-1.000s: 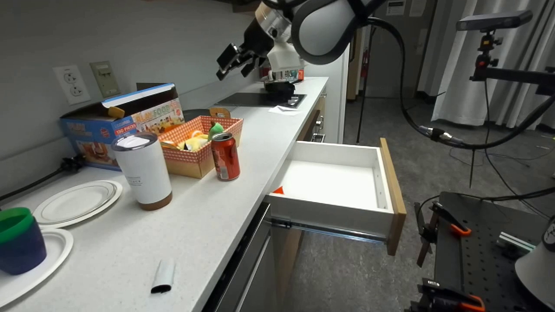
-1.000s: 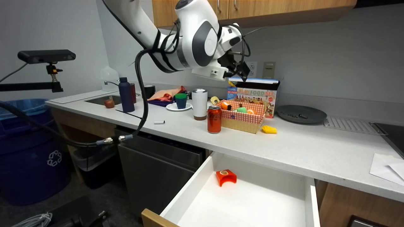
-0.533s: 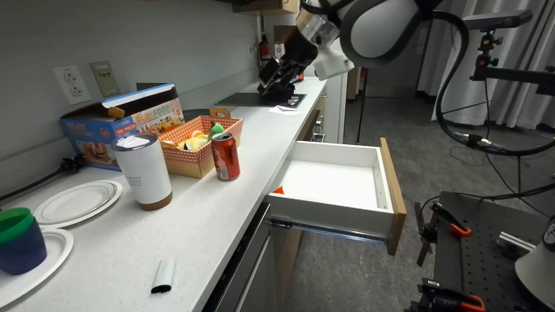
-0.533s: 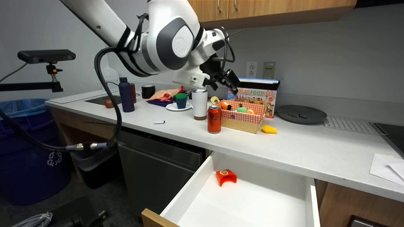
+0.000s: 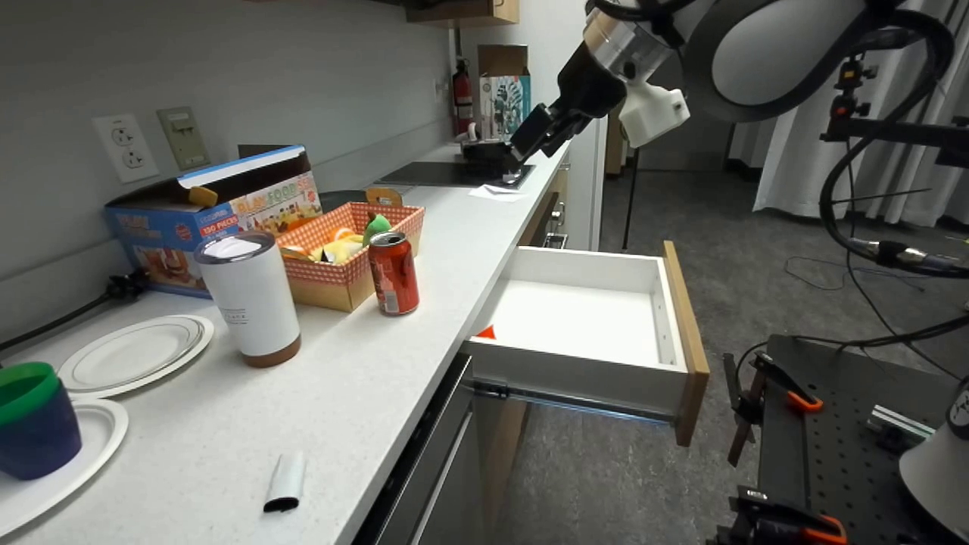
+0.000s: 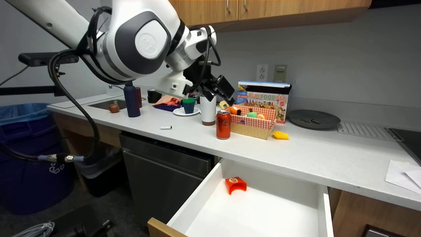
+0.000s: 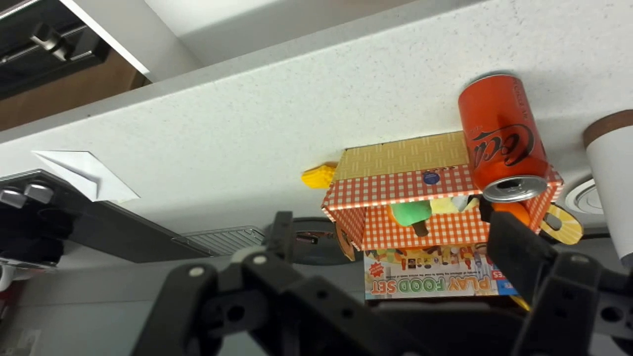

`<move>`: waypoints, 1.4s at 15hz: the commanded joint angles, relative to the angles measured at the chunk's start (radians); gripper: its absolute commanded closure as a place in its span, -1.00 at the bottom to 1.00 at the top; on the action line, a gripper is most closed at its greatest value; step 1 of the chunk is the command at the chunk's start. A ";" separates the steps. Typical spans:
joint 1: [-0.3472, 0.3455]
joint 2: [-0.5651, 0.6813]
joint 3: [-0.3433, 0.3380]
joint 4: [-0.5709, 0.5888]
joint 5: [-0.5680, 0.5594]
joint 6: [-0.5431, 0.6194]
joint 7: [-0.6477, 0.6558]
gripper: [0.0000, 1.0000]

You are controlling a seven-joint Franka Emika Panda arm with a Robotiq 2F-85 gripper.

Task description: Remove the green pear from the open drawer and place it in the basket

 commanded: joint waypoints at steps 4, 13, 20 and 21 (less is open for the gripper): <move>0.000 -0.019 -0.001 -0.015 0.001 -0.001 0.000 -1.00; 0.000 -0.019 -0.002 -0.015 0.001 -0.001 0.000 -1.00; 0.000 -0.019 -0.002 -0.015 0.001 -0.001 0.000 -1.00; 0.000 -0.019 -0.002 -0.015 0.001 -0.001 0.000 -1.00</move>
